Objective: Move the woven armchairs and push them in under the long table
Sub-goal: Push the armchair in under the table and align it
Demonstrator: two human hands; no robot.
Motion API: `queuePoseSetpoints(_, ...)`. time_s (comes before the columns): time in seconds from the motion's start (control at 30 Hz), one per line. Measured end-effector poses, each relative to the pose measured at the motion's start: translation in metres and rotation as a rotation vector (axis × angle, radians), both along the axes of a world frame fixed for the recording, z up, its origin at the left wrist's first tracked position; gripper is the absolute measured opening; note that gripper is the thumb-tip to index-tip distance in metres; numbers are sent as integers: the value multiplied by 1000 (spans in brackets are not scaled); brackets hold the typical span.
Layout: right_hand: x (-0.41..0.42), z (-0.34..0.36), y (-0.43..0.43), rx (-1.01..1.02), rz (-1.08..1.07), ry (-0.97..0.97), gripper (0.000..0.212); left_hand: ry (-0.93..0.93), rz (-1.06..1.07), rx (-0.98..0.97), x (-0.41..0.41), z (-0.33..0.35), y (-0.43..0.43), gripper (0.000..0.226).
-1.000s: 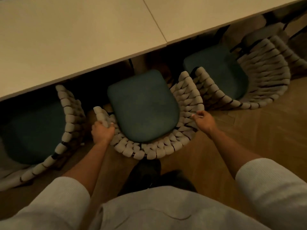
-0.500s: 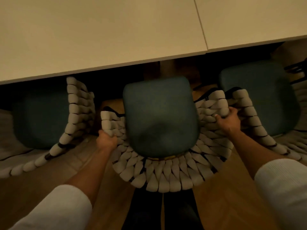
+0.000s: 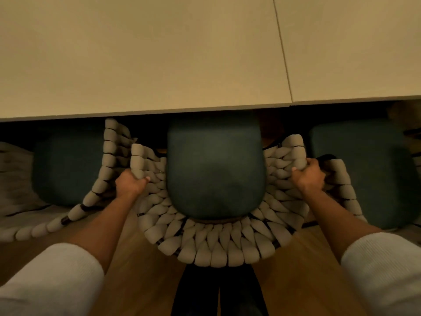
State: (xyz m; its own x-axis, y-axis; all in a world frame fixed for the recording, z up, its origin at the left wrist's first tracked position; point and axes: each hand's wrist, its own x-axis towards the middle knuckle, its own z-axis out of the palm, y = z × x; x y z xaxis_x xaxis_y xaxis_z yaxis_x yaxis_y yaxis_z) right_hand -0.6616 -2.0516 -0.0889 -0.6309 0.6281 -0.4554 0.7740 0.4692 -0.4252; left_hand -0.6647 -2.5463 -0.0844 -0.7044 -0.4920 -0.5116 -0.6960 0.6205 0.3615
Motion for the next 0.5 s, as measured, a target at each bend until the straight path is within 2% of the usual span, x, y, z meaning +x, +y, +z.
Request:
queuePoseSetpoints(0.17, -36, -16, -2, 37, 79, 28, 55, 10, -79, 18, -34, -18, -12, 54)
queuePoseSetpoints(0.3, -49, -21, 1, 32, 152, 15, 56, 38, -34, 71, -42, -16, -7, 54)
queuePoseSetpoints(0.5, -20, -14, -24, 106, 299, -28, 95, 32, -70, 118, -9, 4, -16, 63)
